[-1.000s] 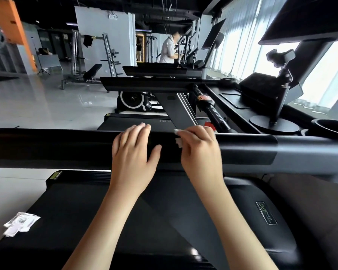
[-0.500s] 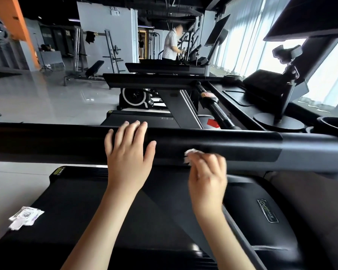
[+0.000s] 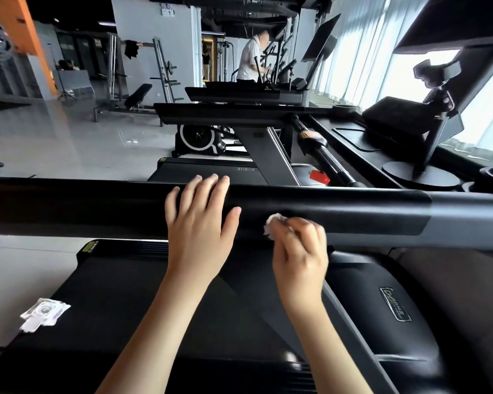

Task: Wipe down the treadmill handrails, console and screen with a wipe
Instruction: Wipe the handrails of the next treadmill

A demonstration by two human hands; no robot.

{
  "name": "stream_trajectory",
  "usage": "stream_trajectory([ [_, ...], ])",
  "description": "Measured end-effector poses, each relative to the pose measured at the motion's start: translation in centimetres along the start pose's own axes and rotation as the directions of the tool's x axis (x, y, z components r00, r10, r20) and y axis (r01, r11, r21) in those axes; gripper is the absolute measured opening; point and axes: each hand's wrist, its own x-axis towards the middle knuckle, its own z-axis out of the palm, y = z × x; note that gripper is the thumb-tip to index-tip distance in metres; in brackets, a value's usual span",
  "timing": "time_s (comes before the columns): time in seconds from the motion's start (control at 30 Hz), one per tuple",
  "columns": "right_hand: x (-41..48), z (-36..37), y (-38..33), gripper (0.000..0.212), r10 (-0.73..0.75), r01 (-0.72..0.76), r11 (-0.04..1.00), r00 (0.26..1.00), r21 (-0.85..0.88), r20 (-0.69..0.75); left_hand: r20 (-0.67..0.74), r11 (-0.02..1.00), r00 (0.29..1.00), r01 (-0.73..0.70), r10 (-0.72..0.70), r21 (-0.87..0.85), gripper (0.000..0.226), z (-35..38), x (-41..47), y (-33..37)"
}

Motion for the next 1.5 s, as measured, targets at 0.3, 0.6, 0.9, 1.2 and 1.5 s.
stream_trajectory([
  [0.3,0.3,0.6,-1.0,0.023,0.044,-0.046,0.998,0.998,-0.043,-0.045,-0.04,0.996,0.995,0.09,-0.09,0.01,0.048,-1.1,-0.2,-5.5],
  [0.6,6.6,3.7,-4.6,0.02,-0.018,0.015,1.0,0.978,0.015,0.208,-0.031,0.999,0.999,0.031,-0.031,0.018,0.047,-0.9,-0.5,-6.3],
  [0.9,8.5,4.9,-5.3,0.036,0.073,-0.075,0.997,0.928,-0.009,0.366,-0.036,1.0,0.999,-0.009,0.01,0.014,0.047,-0.9,-0.6,-6.8],
  [1.2,7.0,3.5,-5.1,0.028,0.003,0.028,0.981,0.987,-0.19,0.162,-0.052,1.0,0.999,-0.006,0.006,0.008,0.046,-0.8,-0.6,-6.8],
  [1.5,2.3,1.4,-3.3,0.017,-0.001,0.002,1.0,0.999,-0.022,0.043,-0.058,0.999,0.998,0.031,-0.03,0.011,0.046,-0.7,-0.7,-6.2],
])
